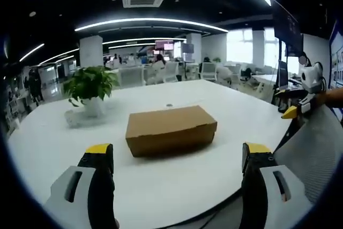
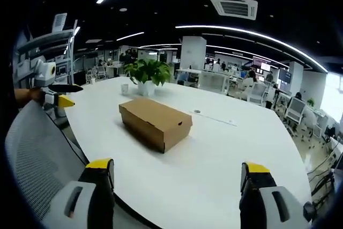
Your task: Operate the shoe box by opening the lid, removing the specified soft item, and placing it in the target area until the item is outside and the box remains undamaged.
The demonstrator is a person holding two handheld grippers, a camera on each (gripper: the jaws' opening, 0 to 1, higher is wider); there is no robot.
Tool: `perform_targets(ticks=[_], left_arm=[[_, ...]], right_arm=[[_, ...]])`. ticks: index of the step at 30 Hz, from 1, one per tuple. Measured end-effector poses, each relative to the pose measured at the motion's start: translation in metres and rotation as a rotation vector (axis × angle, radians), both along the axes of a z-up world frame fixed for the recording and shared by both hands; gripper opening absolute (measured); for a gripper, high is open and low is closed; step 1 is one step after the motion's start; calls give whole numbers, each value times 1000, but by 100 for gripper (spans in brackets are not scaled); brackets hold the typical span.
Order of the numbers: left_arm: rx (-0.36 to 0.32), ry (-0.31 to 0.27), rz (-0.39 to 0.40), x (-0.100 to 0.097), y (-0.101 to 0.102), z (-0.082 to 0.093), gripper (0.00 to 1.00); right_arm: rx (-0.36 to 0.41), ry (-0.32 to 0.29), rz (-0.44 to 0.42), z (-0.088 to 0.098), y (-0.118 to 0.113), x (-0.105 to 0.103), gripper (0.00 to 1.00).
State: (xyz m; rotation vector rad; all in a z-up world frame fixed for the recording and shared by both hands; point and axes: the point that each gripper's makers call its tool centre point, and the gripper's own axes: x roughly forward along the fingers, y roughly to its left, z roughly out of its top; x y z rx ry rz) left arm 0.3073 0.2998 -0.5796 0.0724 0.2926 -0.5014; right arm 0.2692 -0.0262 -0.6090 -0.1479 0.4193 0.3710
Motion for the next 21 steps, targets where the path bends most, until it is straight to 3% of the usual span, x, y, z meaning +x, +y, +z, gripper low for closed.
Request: perform_targets(ticks=[21], left_arm=[[44, 9, -33, 0, -3, -1, 99]], right_arm=[[4, 2, -7, 4, -2, 1, 99]])
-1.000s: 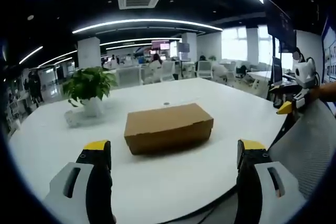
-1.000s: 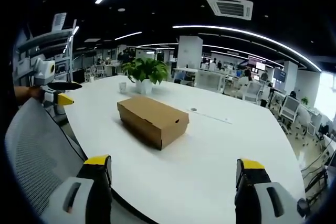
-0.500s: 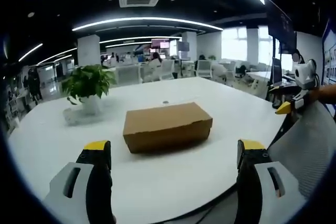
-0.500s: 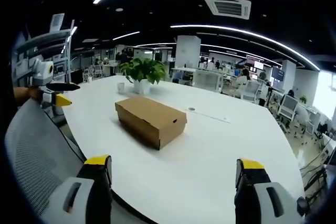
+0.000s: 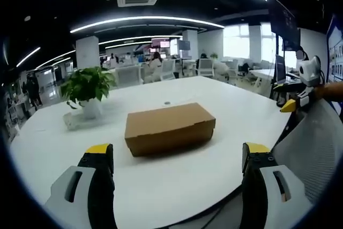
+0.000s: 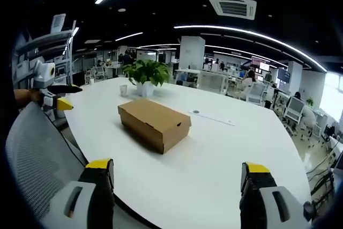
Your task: Operate the shoe box by opening the lid, removing the specified soft item, and placing it in the target area until the item is outside and the box remains undamaged.
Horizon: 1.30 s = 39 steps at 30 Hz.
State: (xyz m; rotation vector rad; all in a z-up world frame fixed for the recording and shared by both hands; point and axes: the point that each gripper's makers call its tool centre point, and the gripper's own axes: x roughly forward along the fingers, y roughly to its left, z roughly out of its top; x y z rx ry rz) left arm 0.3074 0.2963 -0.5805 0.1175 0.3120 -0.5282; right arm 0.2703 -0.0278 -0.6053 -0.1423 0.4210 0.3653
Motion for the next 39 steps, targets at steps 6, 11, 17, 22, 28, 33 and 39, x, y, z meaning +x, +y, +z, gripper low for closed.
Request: perform_targets(ticks=[6, 11, 17, 22, 28, 33, 39], left_arm=[[12, -6, -7, 8, -1, 3, 99], [9, -4, -2, 12, 1, 5, 99], [13, 3, -1, 20, 4, 4, 99], [9, 6, 7, 27, 7, 4, 99], [24, 12, 11, 36, 12, -1, 99], [29, 16, 18, 42, 16, -4, 99], [29, 20, 27, 50, 22, -7, 99]], right_arm=[[-19, -3, 16, 4, 2, 4, 99], [-23, -2, 18, 8, 0, 10, 99], [-41, 5, 29, 9, -2, 17, 99], [-50, 10, 42, 9, 0, 23, 98], [-51, 16, 62, 8, 7, 31, 97], [-48, 23, 72, 5, 11, 38, 97], [-51, 27, 91, 3, 18, 44, 97]])
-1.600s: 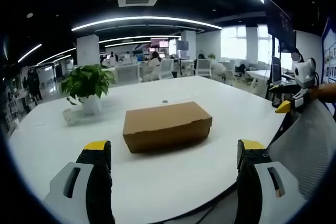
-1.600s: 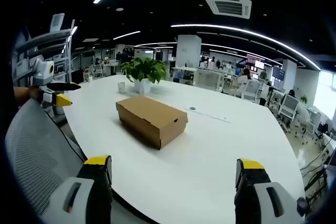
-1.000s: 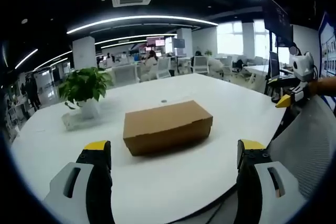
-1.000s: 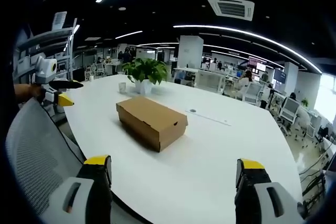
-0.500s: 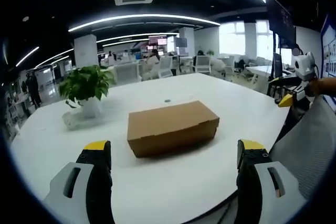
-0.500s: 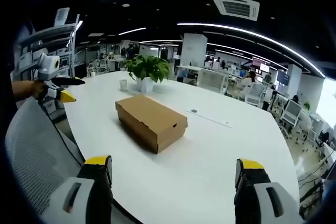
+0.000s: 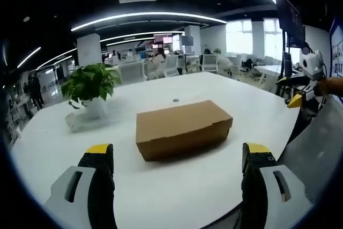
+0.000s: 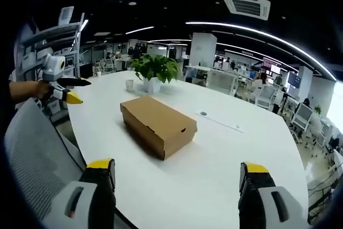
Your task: Operate the shoe box by opening the lid, removing the specified soft item, and placing it in the target area until the item is outside and the box remains undamaged.
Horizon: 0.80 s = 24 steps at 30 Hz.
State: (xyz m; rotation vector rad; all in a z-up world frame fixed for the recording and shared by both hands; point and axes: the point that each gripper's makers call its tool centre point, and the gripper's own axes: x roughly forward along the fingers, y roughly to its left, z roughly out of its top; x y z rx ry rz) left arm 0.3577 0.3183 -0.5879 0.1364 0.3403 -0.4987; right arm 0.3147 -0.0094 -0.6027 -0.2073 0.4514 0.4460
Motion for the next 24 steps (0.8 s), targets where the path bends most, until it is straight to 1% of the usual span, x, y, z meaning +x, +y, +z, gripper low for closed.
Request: perform_targets(ticks=[13, 24], left_arm=[[4, 5, 16, 19, 7, -7, 99], [24, 21, 12, 33, 11, -17, 99]], right_arm=[[-10, -11, 21, -3, 11, 23, 95], [-7, 10, 42, -15, 20, 33, 95]])
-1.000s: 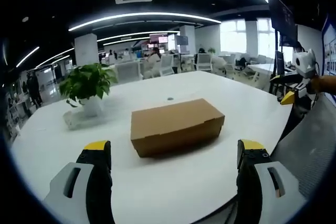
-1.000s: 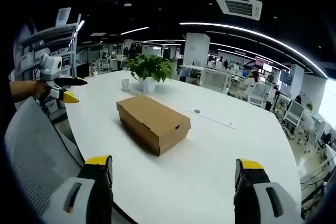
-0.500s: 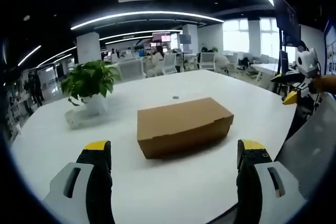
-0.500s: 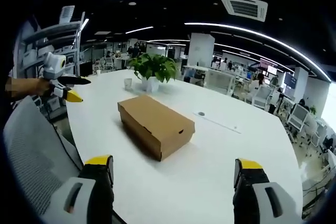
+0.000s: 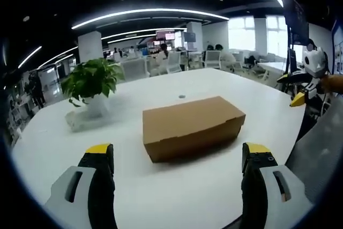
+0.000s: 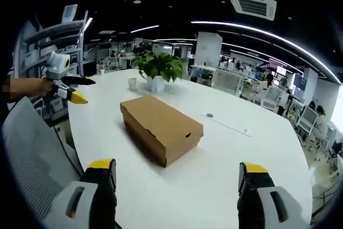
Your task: Operate the shoe box by opening the lid, removing the specified soft item, and placing it in the target area until the item is outside and the box remains undamaged.
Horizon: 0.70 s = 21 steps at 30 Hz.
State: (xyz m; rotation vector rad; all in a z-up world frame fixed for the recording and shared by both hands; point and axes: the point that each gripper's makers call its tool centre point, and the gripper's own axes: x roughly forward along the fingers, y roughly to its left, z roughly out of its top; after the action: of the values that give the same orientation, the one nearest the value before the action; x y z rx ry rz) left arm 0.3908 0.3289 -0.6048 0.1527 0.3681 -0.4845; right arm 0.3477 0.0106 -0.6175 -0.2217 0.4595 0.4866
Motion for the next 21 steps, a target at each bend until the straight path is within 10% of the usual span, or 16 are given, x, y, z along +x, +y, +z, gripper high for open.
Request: perform_targets(ticks=[21], left_arm=[[19, 27, 8, 25, 8, -13, 99]], right_arm=[[-23, 14, 38, -7, 8, 21, 94]])
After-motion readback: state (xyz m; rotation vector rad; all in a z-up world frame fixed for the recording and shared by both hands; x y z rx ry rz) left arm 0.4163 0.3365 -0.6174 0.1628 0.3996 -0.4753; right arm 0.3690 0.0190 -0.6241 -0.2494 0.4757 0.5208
